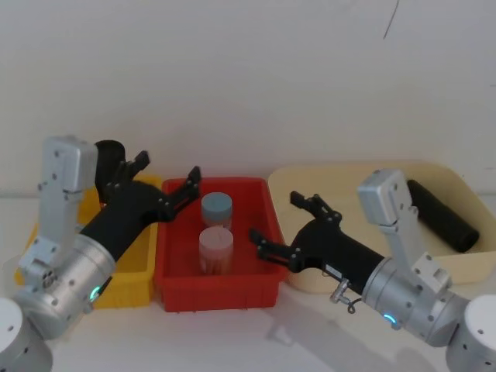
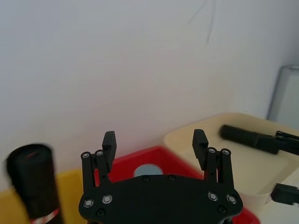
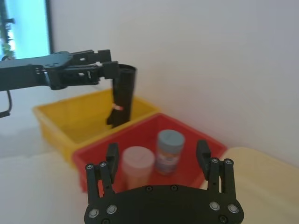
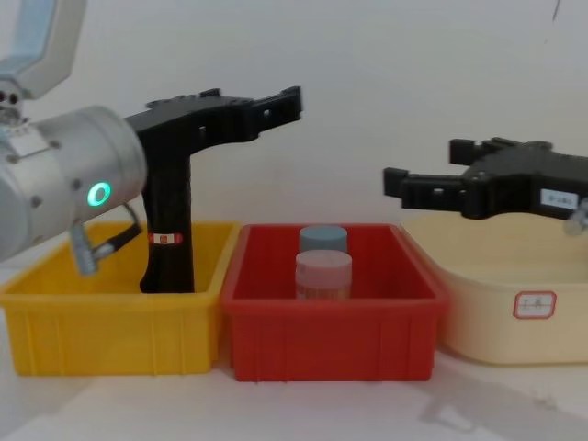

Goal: Pick up the garbage bag with the one hand and transfer it to the other hand.

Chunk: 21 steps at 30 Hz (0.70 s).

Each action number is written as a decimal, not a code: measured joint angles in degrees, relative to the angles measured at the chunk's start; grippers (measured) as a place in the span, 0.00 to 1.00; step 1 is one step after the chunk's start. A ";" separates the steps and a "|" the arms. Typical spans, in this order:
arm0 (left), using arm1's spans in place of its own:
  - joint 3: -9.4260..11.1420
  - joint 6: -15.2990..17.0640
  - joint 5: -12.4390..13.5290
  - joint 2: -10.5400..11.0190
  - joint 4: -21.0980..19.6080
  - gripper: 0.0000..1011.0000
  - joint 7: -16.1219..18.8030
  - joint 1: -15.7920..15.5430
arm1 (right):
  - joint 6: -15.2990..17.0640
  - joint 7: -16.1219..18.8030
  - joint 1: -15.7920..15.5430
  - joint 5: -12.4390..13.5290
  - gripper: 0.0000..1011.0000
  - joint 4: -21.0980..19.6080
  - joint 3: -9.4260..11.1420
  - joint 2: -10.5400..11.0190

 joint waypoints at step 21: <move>-5.84 3.94 8.24 3.25 -15.65 0.99 15.88 16.20 | 9.24 3.14 5.15 0.69 0.99 0.46 -6.60 -1.34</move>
